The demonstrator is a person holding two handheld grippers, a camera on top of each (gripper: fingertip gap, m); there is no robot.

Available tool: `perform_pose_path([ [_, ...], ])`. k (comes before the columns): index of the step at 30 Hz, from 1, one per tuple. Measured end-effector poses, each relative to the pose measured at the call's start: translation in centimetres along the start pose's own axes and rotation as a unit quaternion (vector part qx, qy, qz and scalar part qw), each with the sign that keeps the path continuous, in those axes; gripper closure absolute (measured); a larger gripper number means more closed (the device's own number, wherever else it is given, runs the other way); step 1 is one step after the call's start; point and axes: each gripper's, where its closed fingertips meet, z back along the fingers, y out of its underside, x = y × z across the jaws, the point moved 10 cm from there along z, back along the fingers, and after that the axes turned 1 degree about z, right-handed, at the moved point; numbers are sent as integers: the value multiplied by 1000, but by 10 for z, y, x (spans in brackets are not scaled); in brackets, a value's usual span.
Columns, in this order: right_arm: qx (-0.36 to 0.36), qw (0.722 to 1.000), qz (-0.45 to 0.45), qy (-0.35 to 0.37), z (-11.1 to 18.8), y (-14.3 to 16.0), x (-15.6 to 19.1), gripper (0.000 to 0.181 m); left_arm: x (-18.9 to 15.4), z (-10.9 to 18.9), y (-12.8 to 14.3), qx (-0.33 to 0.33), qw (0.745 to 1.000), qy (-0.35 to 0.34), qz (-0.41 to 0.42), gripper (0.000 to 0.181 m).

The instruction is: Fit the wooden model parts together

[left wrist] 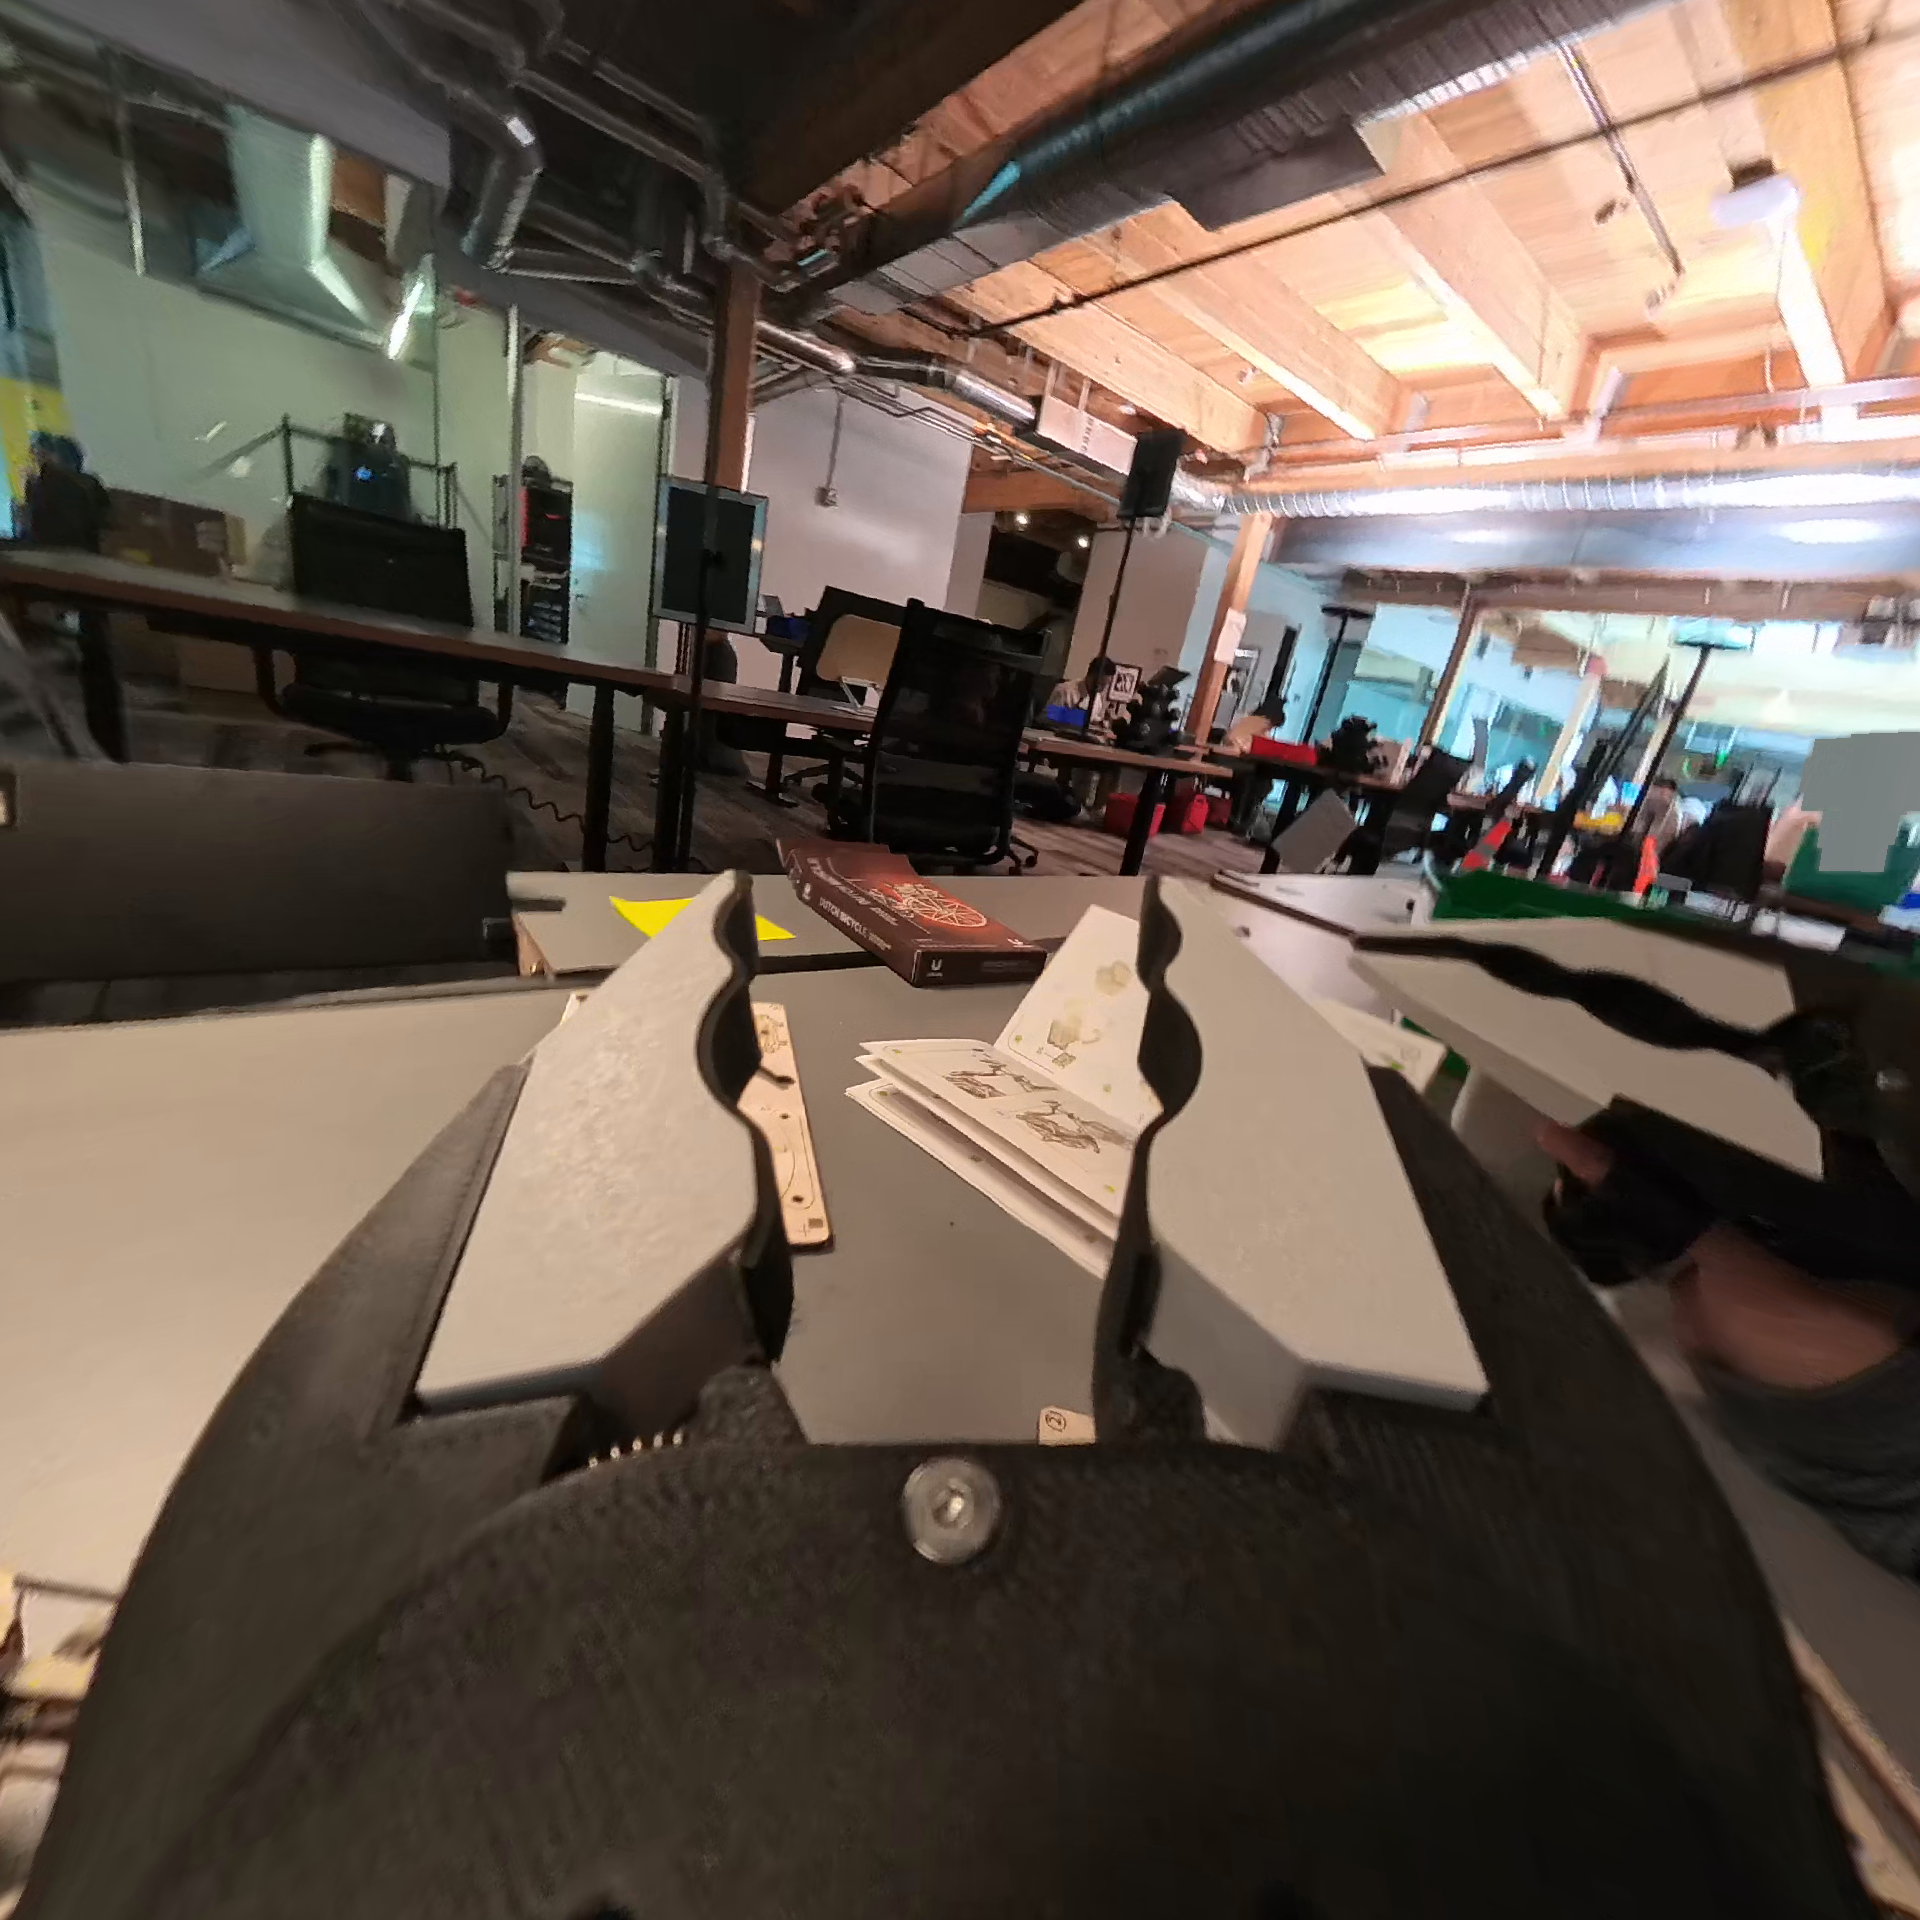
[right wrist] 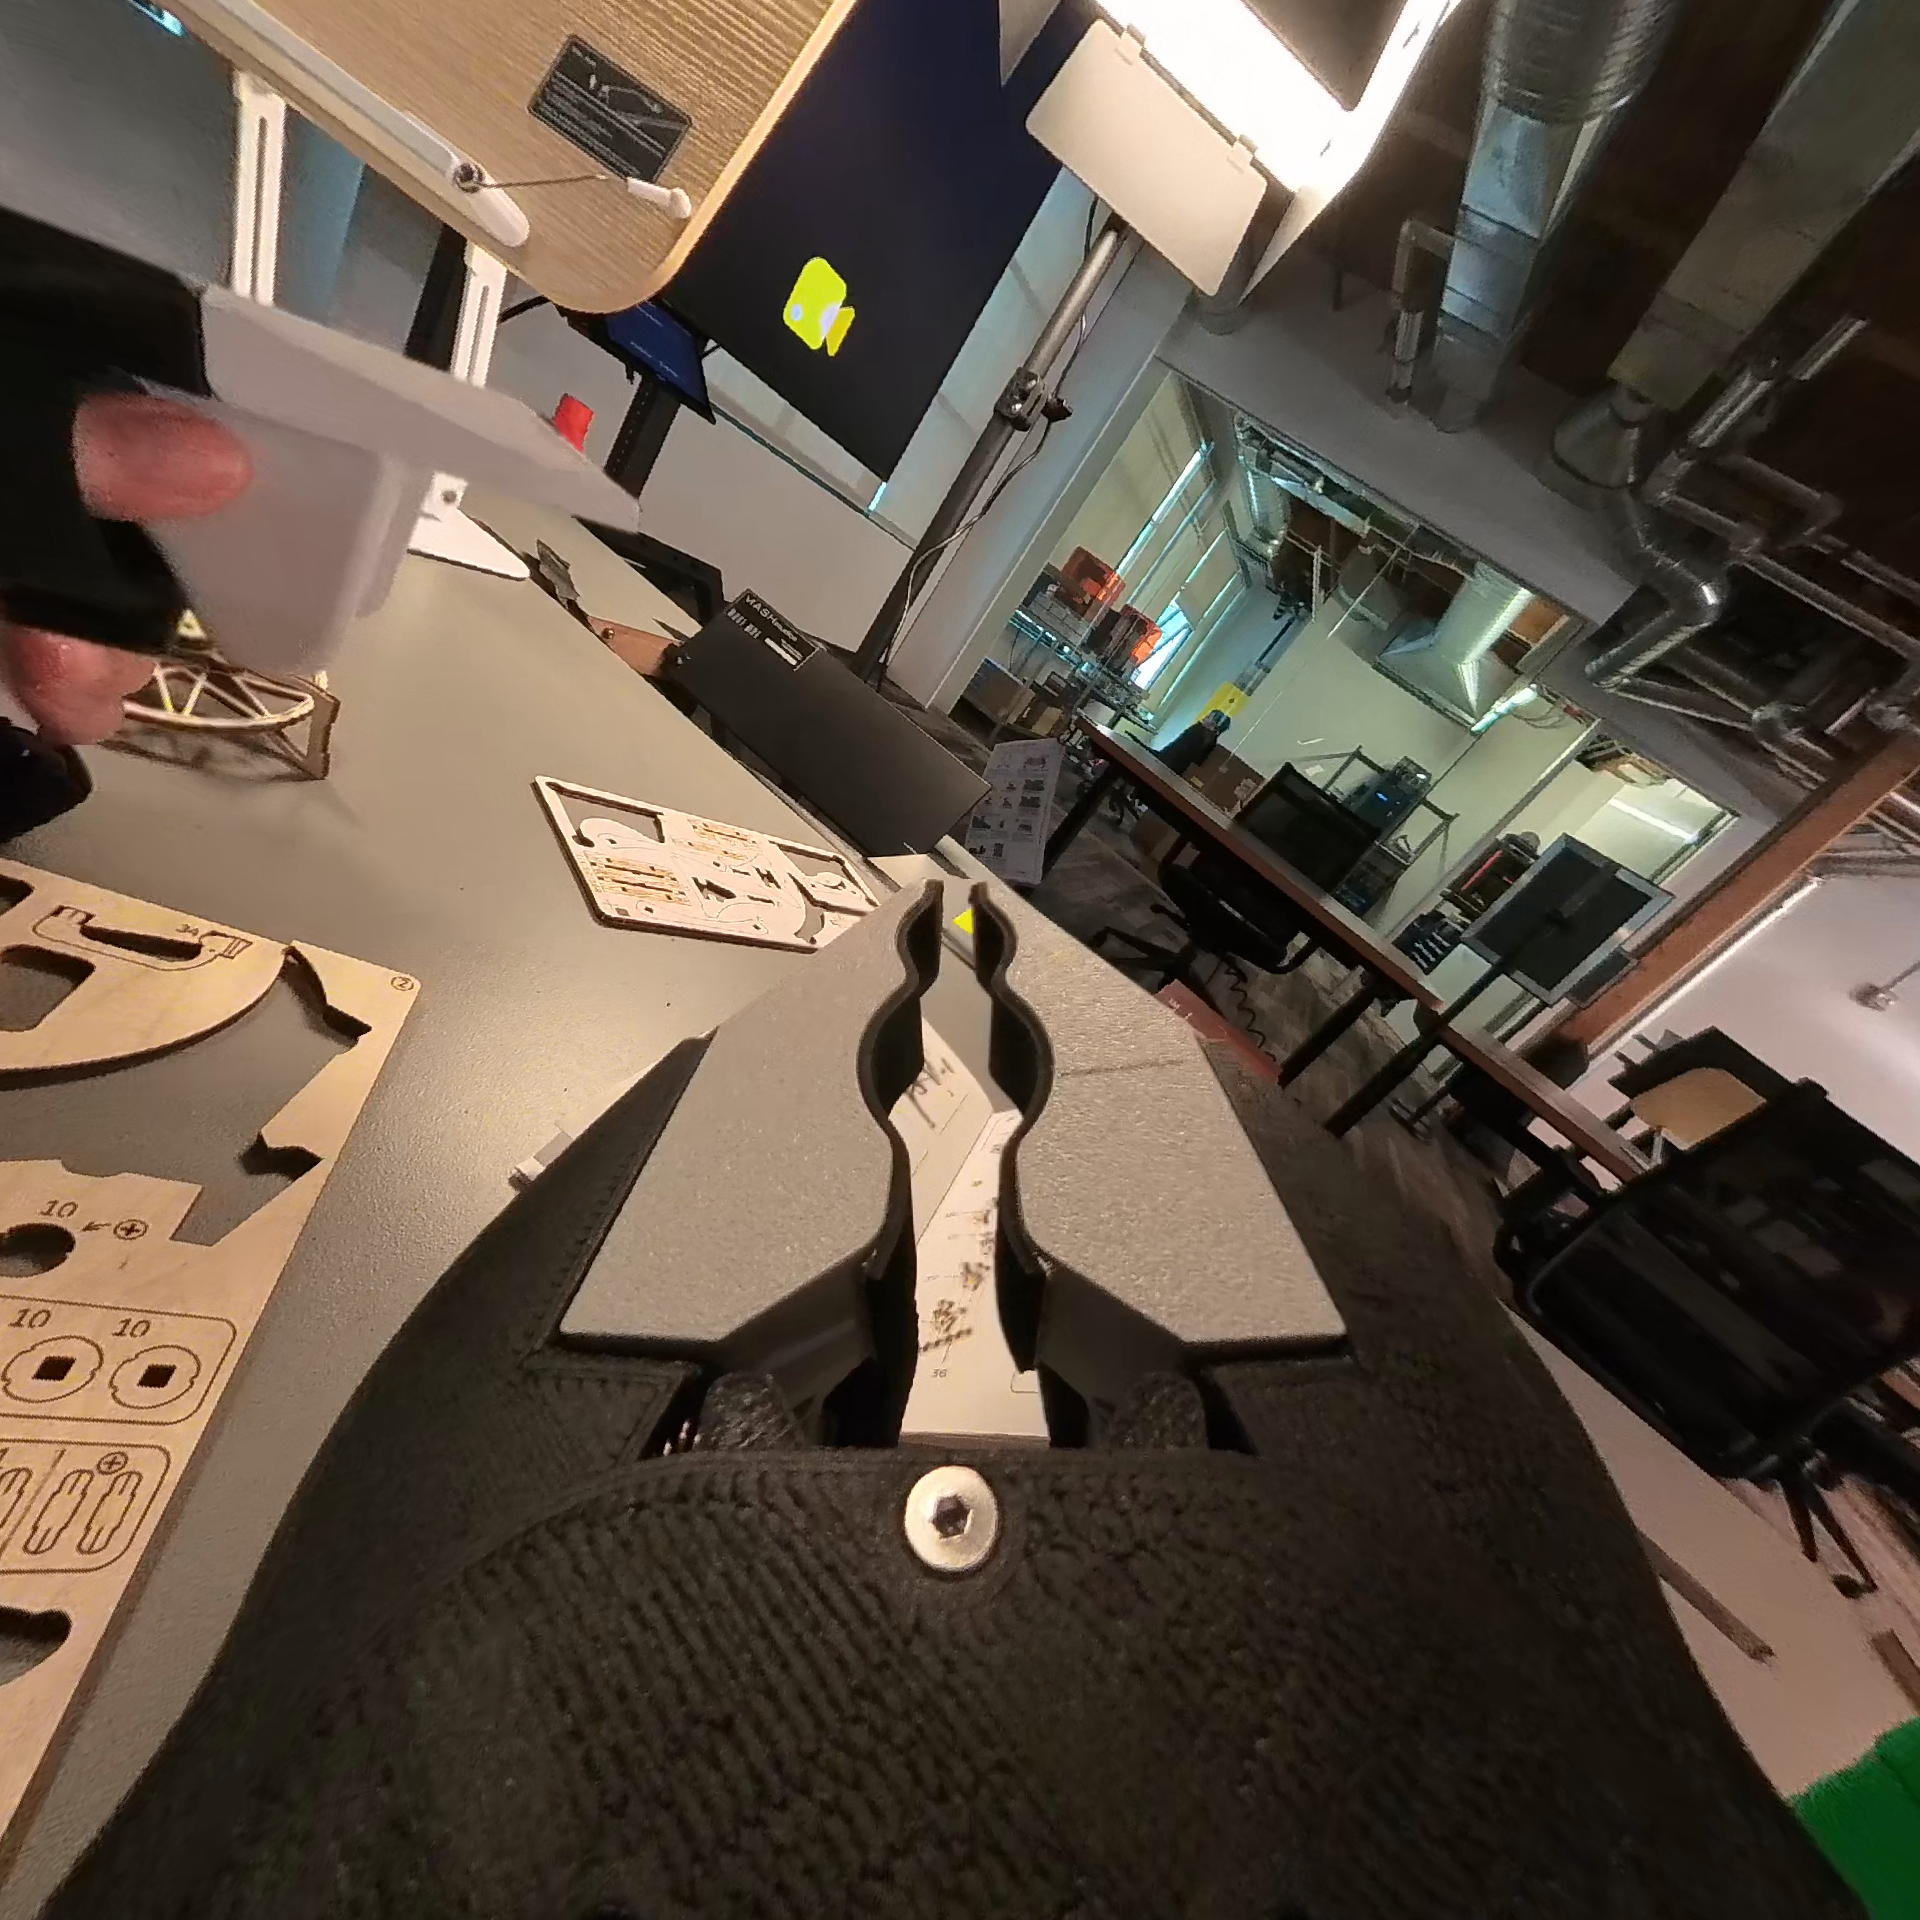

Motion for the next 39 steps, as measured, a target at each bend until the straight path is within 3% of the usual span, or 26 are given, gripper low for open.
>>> perform_pose_path([
  [5, -6, 1000, -13, 3, 1, -3, -1, 176, -14, 0, 0, -3, 998, 22, -57, 122],
  [9, -13, 1000, -16, 14, 6, -14, -6, 173, -16, 2, 1, 2, 998, 36, -49, 128],
  [12, -13, 996, -86, -12, 23, -35, -19, 165, -14, 3, 0, -2, 998, 36, -50, 131],
  [14, -7, 991, -131, -31, 48, -46, -34, 162, -14, 2, -1, -3, 998, 35, -55, 133],
  [17, 33, 989, -143, 21, 102, -49, -64, 159, -16, 1, 0, -2, 997, 39, -63, 134],
  [20, 92, 982, -136, 95, 160, -38, -92, 153, -18, 0, 1, 2, 996, 42, -73, 136],
  [23, 152, 967, -182, 96, 204, -16, -107, 148, -18, -1, 2, 3, 996, 43, -72, 136],
  [28, 272, 889, -368, -17, 228, 40, -108, 134, -19, -1, 2, 5, 996, 43, -75, 137],
  [34, 254, 803, -526, -116, 214, 75, -117, 138, -20, 0, 1, 4, 995, 43, -84, 137],
  [37, 282, 750, -577, -159, 205, 87, -122, 140, -21, 0, 2, 5, 995, 44, -88, 138],
  [39, 283, 731, -593, -182, 199, 92, -125, 140, -22, 0, 2, 6, 995, 45, -91, 138],
])
